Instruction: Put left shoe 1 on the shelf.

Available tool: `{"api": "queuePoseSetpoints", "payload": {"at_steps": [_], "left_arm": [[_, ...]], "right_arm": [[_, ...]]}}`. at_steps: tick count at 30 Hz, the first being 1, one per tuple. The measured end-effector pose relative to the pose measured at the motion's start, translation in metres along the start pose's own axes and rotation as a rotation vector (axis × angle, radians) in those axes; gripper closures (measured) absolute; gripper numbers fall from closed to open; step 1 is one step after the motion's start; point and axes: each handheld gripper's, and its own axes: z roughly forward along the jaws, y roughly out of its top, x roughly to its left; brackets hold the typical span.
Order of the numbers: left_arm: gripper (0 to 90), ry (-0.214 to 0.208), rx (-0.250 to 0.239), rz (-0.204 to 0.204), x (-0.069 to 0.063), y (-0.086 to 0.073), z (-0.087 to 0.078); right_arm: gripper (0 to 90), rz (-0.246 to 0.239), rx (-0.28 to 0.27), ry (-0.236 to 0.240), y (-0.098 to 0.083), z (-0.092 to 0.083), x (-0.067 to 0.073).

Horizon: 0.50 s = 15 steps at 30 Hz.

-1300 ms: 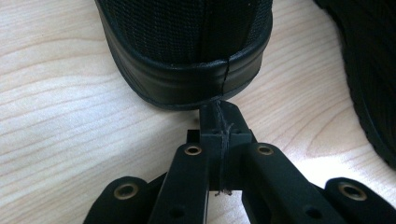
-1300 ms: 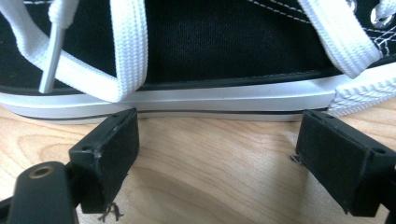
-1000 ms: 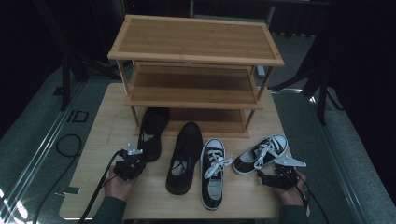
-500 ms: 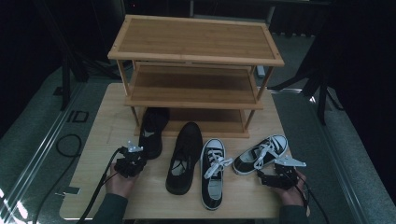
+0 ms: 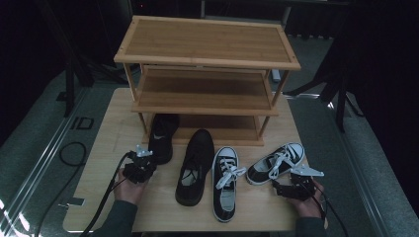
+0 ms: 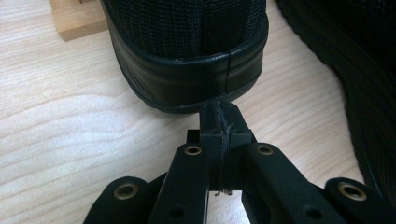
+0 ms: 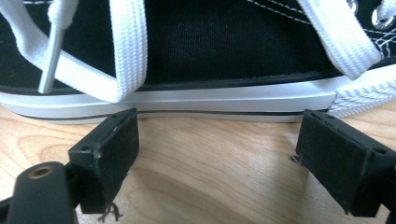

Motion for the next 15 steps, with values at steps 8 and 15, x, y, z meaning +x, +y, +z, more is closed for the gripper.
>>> {"api": "queuePoseSetpoints", "payload": {"at_steps": [8, 15], "left_arm": [[89.4, 0.018, -0.019, -0.022, 0.005, 0.005, 0.001], [89.4, 0.006, -0.034, -0.016, 0.007, 0.012, 0.007]], "right_arm": [[13.2, 0.002, 0.001, 0.0, 0.0, 0.0, 0.0], [13.2, 0.002, 0.0, 0.0, 0.0, 0.0, 0.0]]}}
